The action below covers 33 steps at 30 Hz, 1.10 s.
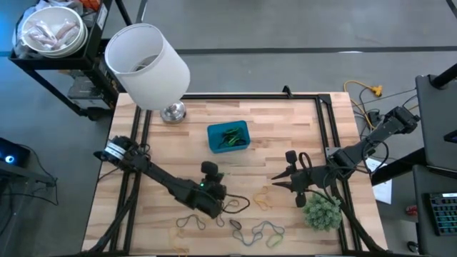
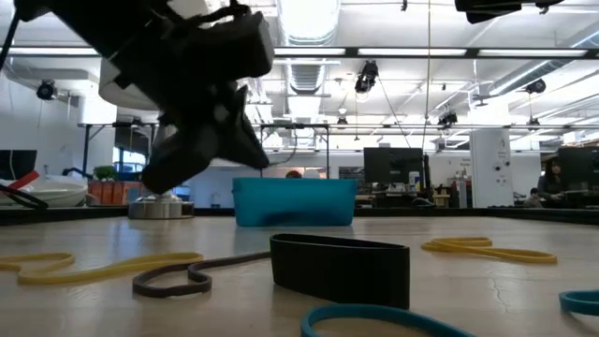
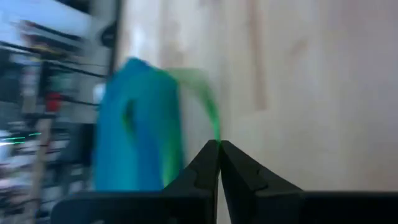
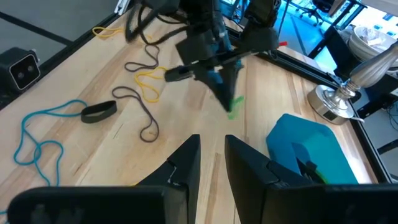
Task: Pick and place rubber bands into bin
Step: Put the green rubber band into the blue bin
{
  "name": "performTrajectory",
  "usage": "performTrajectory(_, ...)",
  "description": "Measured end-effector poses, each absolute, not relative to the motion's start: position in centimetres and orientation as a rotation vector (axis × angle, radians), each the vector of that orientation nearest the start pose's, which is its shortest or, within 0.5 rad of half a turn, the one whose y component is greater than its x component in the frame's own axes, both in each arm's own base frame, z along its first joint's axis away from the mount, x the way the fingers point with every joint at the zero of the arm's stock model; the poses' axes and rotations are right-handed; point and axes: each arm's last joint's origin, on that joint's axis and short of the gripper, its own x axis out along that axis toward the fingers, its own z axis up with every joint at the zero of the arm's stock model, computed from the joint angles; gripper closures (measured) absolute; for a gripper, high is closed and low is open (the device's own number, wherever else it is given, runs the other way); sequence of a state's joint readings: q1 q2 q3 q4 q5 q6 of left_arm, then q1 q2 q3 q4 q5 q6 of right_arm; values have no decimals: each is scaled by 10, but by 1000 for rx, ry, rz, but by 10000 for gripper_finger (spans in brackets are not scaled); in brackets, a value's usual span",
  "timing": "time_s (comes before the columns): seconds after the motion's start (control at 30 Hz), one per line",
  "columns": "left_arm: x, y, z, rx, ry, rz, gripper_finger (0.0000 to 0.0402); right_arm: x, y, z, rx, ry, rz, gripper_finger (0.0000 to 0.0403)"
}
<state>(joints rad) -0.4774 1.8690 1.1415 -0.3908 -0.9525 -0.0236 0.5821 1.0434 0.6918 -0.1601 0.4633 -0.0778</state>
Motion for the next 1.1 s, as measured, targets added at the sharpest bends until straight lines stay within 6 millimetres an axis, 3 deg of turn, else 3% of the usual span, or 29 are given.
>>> performTrajectory(0.2, 334, -138, 172, 834, 799, 551, 401, 190, 110, 257, -332, 440, 134, 335)
performTrajectory(0.4, 343, -111, 175, 912, 837, 669, 401, 190, 110, 257, -332, 440, 134, 335)
performTrajectory(0.83, 361, -29, 172, 775, 990, 745, 401, 190, 110, 257, -332, 440, 134, 335)
performTrajectory(1.1, 363, -7, 170, 632, 1001, 744, 401, 190, 110, 256, -335, 445, 134, 335)
